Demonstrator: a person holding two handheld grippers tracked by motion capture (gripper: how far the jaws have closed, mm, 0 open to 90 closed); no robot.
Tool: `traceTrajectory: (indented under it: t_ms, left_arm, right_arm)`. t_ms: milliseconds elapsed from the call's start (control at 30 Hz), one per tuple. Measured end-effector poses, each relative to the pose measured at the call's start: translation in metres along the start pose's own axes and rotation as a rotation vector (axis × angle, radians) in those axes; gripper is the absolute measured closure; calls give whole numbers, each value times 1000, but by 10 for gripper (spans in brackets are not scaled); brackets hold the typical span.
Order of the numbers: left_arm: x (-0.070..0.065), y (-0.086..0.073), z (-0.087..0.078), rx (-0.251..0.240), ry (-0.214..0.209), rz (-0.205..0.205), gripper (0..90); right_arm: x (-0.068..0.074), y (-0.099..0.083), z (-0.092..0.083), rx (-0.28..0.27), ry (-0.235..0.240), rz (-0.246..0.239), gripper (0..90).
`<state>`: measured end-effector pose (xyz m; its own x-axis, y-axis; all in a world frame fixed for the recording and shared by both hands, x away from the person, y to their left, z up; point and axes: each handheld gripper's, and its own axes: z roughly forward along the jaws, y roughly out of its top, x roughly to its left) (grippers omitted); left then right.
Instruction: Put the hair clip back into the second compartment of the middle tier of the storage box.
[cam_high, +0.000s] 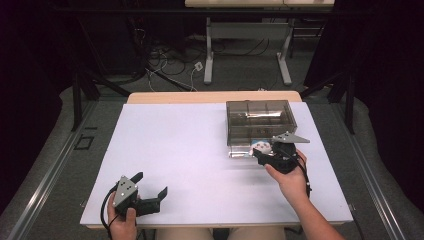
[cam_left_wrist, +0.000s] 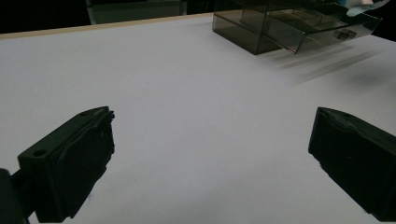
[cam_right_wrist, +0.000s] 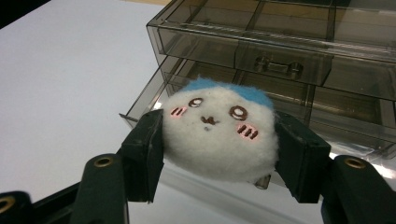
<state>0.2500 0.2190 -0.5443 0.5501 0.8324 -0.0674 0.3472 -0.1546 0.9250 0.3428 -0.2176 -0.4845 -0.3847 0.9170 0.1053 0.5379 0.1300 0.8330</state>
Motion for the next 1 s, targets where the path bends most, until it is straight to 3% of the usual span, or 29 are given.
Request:
traceTrajectory:
  t_ms: [1000]
  left_arm:
    - [0,0,0,0,0,-1,2]
  right_arm:
    - [-9,7,21,8,-31,-2,386]
